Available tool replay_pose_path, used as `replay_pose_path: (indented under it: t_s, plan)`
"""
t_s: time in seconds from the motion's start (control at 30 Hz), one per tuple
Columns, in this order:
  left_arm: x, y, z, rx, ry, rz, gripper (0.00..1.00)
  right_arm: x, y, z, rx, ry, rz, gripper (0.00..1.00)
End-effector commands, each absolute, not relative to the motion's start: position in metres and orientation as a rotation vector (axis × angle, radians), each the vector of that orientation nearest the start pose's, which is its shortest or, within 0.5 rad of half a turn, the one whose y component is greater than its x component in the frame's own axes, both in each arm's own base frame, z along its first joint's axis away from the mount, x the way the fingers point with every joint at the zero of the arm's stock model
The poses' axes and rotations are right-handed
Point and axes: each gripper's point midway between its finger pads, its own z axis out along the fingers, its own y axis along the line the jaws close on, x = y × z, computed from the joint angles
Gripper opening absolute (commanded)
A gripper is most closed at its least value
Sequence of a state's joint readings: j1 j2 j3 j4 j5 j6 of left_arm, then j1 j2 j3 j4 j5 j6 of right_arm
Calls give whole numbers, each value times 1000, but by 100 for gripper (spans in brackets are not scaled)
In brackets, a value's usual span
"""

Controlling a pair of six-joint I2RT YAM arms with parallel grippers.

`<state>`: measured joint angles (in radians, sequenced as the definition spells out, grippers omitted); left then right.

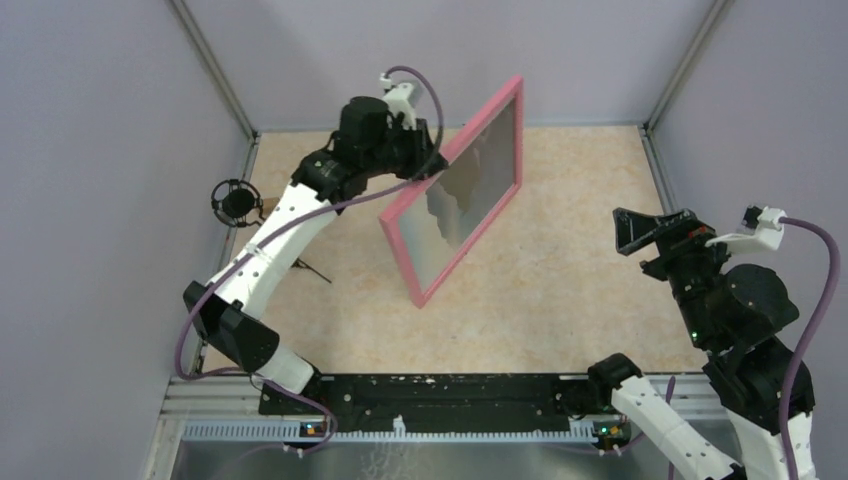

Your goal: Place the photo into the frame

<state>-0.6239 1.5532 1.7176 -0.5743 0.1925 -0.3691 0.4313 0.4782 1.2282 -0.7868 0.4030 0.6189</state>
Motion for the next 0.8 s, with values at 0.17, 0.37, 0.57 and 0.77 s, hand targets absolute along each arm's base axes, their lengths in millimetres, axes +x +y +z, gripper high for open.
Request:
replay_pose_path:
  t_s: [0.17,0.37,0.57,0.77]
  plan:
    - [361,-272,294,269,2139,-1235,0,181,34,397,441,1557,495,99]
    - [356,-294,241,204,2203,-1516,0,184,39,391,432,1578,500,99]
    - [348,-321,196,72,2177,-1587,0,185,39,388,436,1581,502,99]
    - [346,-362,158,26,2202,-1617,0,185,42,386,422,1600,505,99]
